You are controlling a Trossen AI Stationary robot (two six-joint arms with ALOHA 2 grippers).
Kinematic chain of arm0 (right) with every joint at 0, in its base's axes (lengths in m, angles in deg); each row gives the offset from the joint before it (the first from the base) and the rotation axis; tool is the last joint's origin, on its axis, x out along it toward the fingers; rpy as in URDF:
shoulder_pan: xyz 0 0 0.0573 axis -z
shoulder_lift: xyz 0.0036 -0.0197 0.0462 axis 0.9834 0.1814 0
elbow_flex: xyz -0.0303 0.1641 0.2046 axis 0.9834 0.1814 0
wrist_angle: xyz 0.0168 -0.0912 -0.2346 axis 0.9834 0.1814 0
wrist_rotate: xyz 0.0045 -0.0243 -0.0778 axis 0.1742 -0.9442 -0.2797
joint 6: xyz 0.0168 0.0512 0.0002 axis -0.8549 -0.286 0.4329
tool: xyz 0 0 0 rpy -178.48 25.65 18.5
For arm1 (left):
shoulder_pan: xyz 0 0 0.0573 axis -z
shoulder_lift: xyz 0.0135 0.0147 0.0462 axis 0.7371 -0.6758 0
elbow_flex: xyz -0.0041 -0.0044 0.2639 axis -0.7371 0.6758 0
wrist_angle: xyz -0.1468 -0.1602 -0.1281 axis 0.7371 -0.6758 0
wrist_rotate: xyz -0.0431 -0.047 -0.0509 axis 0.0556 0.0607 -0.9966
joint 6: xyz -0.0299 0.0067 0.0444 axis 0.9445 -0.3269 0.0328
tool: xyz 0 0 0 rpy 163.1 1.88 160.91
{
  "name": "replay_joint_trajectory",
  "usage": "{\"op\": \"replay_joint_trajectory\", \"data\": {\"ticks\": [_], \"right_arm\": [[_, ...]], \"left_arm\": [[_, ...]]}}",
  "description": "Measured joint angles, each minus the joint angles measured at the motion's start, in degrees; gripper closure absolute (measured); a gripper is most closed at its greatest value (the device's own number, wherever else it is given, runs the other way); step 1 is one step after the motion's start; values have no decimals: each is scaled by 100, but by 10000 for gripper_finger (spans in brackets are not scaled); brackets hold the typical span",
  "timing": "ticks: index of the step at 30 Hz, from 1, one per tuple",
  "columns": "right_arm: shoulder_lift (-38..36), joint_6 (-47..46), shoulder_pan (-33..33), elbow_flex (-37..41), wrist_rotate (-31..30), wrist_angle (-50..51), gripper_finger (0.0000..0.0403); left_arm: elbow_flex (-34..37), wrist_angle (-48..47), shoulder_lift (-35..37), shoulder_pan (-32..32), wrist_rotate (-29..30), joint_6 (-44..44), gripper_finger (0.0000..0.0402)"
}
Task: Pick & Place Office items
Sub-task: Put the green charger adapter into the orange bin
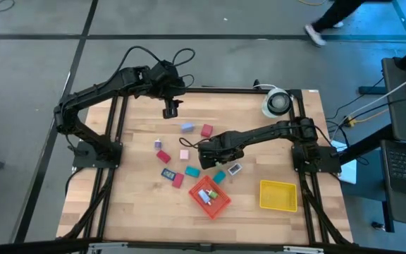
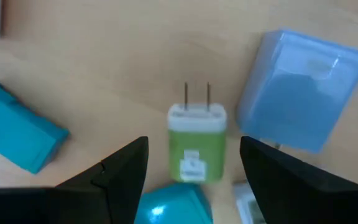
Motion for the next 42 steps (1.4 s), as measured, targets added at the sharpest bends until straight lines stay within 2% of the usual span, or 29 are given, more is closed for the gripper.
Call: {"op": "replay_joint_trajectory", "data": {"ticks": [13,21,26,36,39,42], "right_arm": [[133,53,151,-6,-100,-58,142],[244,-17,60,9,94,-104,142],[235,-241,-47,280,300,-234,142],[203,-322,-28,369,313,-357,143],[203,-277,3,375,341,-336,166],[203,-246,6,383,339,-261,228]], "left_arm": [[0,-36,0,1,-31,46,194],[0,-79,-2,1,-66,46,194],[0,-128,-2,1,-146,48,194],[0,-119,-2,1,-132,-87,194],[0,-119,-2,-1,-105,-86,194],[0,-116,-2,-1,-25,-97,194]]}}
